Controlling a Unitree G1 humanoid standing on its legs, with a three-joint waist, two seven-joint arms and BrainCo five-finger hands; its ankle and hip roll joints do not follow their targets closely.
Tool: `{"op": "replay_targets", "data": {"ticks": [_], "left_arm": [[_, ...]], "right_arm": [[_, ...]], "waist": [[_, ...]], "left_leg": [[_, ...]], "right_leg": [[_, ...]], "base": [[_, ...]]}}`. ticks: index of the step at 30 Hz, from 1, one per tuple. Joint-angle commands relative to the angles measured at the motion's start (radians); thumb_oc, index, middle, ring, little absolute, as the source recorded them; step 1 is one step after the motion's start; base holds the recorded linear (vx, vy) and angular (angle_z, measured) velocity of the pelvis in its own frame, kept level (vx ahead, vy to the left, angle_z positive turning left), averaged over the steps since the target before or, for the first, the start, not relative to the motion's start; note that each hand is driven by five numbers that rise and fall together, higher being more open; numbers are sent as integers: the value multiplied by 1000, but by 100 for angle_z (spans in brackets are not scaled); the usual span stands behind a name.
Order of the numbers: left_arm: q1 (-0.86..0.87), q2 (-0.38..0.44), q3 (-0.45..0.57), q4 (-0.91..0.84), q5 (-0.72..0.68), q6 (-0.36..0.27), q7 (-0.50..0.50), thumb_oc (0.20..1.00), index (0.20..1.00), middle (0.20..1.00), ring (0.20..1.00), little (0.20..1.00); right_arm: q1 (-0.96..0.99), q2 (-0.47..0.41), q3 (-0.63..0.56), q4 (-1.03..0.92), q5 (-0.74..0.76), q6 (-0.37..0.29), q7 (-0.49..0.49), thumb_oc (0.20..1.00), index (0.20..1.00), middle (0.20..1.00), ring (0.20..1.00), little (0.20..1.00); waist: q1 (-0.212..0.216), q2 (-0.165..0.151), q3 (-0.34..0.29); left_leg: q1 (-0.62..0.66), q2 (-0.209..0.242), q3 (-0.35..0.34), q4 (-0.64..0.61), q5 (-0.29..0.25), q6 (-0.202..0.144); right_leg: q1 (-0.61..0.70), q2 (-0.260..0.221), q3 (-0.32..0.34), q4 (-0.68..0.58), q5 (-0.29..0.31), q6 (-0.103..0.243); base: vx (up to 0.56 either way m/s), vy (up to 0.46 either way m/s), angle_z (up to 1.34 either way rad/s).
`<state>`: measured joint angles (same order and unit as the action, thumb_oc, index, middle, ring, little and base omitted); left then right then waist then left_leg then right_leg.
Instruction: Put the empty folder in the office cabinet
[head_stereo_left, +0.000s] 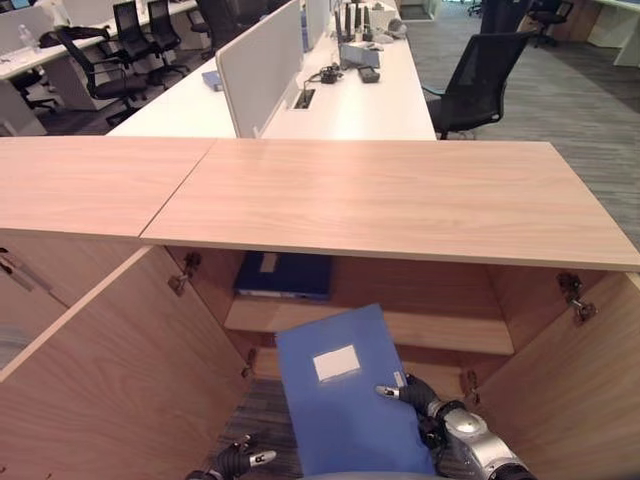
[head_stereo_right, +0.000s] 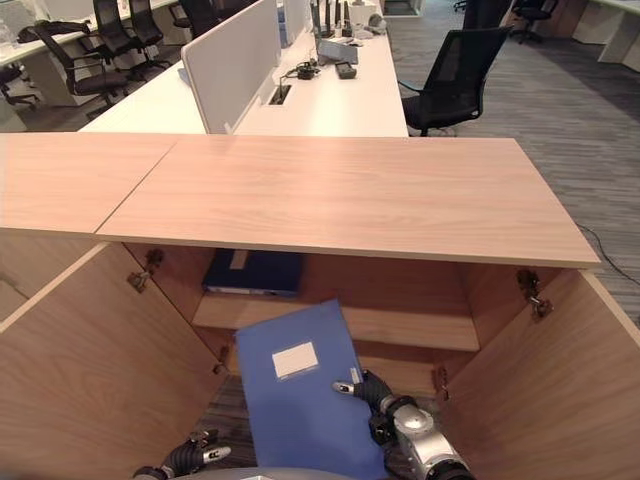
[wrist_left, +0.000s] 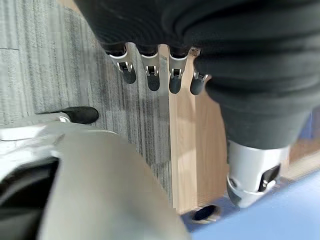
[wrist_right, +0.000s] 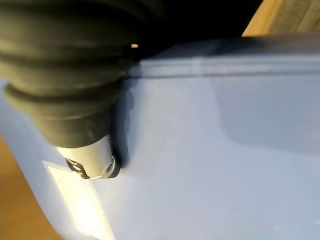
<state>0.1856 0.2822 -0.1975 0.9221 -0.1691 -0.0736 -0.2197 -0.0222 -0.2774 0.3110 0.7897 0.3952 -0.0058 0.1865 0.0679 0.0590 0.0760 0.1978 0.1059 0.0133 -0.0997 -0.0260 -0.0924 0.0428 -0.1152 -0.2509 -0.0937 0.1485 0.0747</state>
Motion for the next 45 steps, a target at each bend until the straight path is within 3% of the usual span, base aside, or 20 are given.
{"op": "replay_targets", "data": {"ticks": [1, 2, 8, 15, 20, 24, 31, 37, 42, 45], "left_arm": [[-70, 40, -26, 33, -11, -30, 17, 1000, 1000, 1000, 1000, 1000], [-71, 40, -26, 32, -12, -30, 17, 1000, 1000, 1000, 1000, 1000], [-41, 50, -51, 6, -38, -22, 27, 1000, 1000, 1000, 1000, 1000], [-38, 56, -79, -21, -53, -19, 42, 1000, 1000, 1000, 1000, 1000], [-70, 73, -136, -77, -99, -20, 61, 1000, 1000, 1000, 1000, 1000], [-90, 80, -167, -103, -115, -23, 69, 1000, 1000, 1000, 1000, 1000], [-154, 109, -242, -158, -155, -32, 62, 1000, 1000, 1000, 1000, 1000], [-184, 134, -266, -145, -162, -39, 66, 1000, 1000, 1000, 1000, 1000], [-199, 169, -283, -145, -159, -46, 65, 1000, 1000, 1000, 1000, 1000], [-198, 191, -284, -154, -163, -47, 68, 1000, 1000, 1000, 1000, 1000]], "right_arm": [[-103, 68, -89, 14, 272, -49, -33, 200, 200, 200, 200, 200], [-104, 68, -89, 15, 273, -49, -32, 200, 200, 200, 200, 200], [-220, 128, -291, 85, 595, -132, -137, 200, 200, 200, 200, 200], [-330, 150, -374, 120, 739, -190, -205, 200, 200, 200, 200, 200], [-516, 98, -508, 222, 887, -271, -301, 200, 200, 200, 200, 200], [-602, 71, -545, 270, 942, -292, -329, 200, 200, 200, 200, 200], [-855, -116, -577, 406, 986, -287, -359, 200, 200, 200, 200, 200], [-1033, -285, -559, 428, 1005, -311, -386, 200, 200, 200, 200, 200], [-1172, -401, -493, 470, 1004, -307, -399, 200, 200, 200, 200, 200], [-1236, -456, -452, 489, 996, -304, -405, 200, 200, 200, 200, 200]], "waist": [[11, -28, 29], [11, -28, 29], [29, -13, 31], [48, 1, 41], [76, 38, 69], [88, 60, 86], [131, 113, 139], [157, 125, 175], [178, 131, 201], [190, 134, 203]], "left_leg": [[-55, -23, 23, 12, 9, -8], [-55, -23, 23, 12, 9, -8], [-57, -24, 19, 12, 5, -10], [-63, -25, 13, 12, 5, -11], [-107, -34, -11, 12, 22, -14], [-137, -40, -26, 12, 33, -16], [-242, -49, -58, 14, 73, -25], [-332, -44, -58, 46, 88, -28], [-453, -39, -55, 156, 59, -23], [-540, -47, -55, 260, 10, -28]], "right_leg": [[125, -68, 27, 44, -172, 94], [125, -68, 27, 44, -172, 94], [130, -66, 24, 43, -177, 97], [127, -66, 22, 42, -178, 98], [98, -71, 4, 46, -180, 101], [75, -75, -6, 51, -178, 102], [-23, -87, -31, 82, -176, 105], [-115, -101, -29, 137, -187, 104], [-237, -123, 0, 241, -213, 96], [-335, -130, 23, 356, -267, 89]], "base": [[18, -11, 17], [5, -6, 12], [3, -1, 1], [0, 0, 0], [-38, 10, 6], [-78, 25, 12], [-83, 20, 16], [-49, -8, 11], [-37, -13, 1], [-1, -27, 0]]}}
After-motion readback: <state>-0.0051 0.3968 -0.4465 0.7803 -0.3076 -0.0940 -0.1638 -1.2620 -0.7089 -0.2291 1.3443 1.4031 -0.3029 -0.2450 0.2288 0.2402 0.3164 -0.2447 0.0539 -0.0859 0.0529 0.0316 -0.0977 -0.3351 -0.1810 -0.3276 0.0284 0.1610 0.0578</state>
